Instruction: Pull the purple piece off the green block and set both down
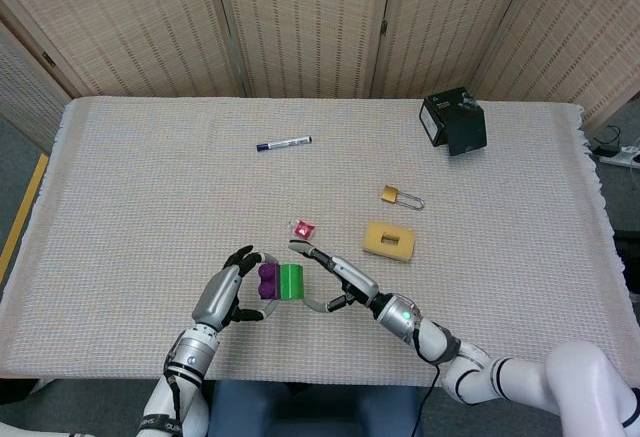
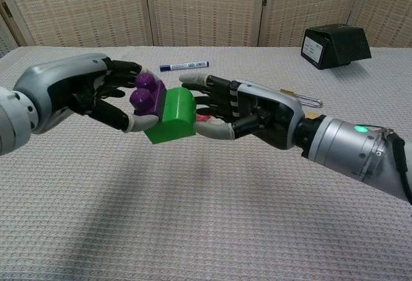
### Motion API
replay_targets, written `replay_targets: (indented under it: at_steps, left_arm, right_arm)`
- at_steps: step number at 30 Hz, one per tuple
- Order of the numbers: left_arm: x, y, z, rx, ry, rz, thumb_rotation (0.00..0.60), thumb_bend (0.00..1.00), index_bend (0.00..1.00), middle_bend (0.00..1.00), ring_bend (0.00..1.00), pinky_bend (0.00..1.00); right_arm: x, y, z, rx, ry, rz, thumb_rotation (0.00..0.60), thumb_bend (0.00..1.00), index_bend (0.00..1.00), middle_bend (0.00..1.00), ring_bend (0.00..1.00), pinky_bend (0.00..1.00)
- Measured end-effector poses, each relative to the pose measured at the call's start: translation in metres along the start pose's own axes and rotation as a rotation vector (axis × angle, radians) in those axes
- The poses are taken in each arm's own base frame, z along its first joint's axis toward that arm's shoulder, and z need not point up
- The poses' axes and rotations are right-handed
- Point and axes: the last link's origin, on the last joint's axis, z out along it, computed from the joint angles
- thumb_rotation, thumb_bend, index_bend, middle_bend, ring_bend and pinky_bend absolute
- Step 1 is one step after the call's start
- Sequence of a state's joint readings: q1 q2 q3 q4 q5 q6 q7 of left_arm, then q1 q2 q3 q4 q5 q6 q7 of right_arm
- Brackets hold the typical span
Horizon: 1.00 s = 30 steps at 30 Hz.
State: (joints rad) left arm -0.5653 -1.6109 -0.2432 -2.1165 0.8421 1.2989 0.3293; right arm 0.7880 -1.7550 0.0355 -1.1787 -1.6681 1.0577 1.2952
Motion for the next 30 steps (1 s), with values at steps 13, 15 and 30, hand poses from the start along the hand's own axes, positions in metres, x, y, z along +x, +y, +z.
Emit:
replay_targets:
  at_steps: [13, 15, 30]
  left_arm:
    - [-0.005, 0.005, -0.002, -0.011, -0.017, -0.006, 0.600, 0.51, 0.85, 0.26, 0.01, 0.00]
    - [-0.006, 0.005, -0.003, -0.012, -0.019, -0.007, 0.600, 0.51, 0.85, 0.26, 0.01, 0.00]
    - [-0.001, 0.003, -0.002, -0.007, -0.005, -0.022, 0.600, 0.51, 0.85, 0.26, 0.01, 0.00]
  right_arm:
    - [-0.011, 0.004, 0.013, -0.012, -0.012, 0.016, 0.600, 0.39, 0.13, 0.00, 0.00, 0.00]
    - [-0.014, 0.005, 0.014, -0.016, -0.015, 0.015, 0.600, 0.39, 0.17, 0.00, 0.00, 0.00]
    - [-0.016, 0.005, 0.019, 0.006, 0.073, 0.023, 0.600, 0.39, 0.86, 0.18, 0.20, 0.00]
